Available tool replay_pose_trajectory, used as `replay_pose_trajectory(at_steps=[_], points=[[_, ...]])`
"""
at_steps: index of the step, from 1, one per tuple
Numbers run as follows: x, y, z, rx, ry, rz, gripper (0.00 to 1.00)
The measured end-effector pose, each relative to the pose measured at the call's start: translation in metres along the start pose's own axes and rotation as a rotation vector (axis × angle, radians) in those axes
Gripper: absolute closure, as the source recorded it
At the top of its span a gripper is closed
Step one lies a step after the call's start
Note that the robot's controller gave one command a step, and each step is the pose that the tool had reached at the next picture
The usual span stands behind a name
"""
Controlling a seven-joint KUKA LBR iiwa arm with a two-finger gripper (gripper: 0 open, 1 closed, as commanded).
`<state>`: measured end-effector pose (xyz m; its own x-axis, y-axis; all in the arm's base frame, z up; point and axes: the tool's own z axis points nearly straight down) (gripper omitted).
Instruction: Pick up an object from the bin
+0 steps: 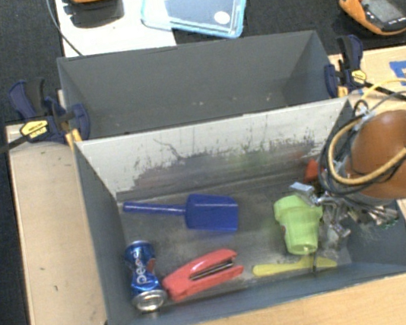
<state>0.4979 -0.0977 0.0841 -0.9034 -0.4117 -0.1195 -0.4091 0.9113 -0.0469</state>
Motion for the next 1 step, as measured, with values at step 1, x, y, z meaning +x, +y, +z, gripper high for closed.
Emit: replay_pose_trajectory(at_steps=[1], points=[[-0.0168, 0.0025, -0.0035, -0.007, 0.01, -0.004, 1.0]])
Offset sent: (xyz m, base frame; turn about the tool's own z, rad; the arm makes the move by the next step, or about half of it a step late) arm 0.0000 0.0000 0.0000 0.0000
